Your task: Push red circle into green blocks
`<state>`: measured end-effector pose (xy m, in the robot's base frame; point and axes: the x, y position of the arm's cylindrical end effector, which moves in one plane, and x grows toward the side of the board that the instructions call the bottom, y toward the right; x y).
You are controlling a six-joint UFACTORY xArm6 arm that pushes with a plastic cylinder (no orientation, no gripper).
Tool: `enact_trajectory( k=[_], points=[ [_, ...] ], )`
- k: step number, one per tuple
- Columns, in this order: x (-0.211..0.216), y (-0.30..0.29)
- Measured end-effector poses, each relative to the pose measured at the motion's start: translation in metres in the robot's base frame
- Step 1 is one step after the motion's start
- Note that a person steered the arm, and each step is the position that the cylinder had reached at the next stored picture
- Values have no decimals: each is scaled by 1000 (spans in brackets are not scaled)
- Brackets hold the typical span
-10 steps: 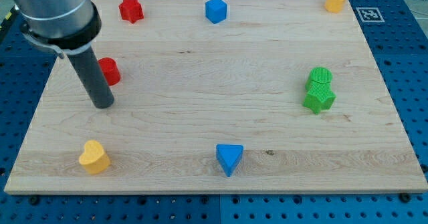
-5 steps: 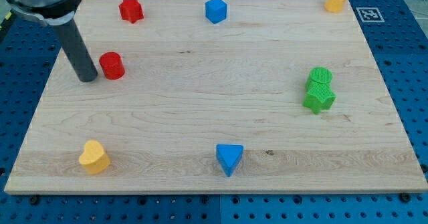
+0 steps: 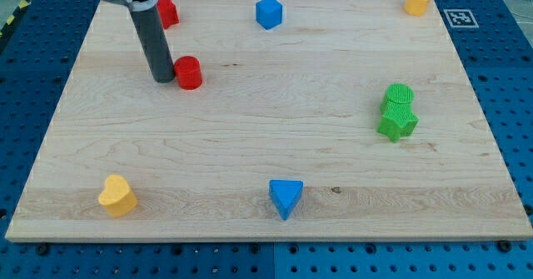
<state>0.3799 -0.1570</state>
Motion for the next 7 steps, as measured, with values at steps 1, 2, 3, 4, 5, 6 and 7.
enact_trajectory(
  k=[1, 2, 3, 4, 5, 6, 7],
  points=[
    [-1, 18],
    [-1, 49],
    [-7, 60],
    [-15, 72],
    [-1, 85],
    [17, 86],
    [22, 86]
  ],
)
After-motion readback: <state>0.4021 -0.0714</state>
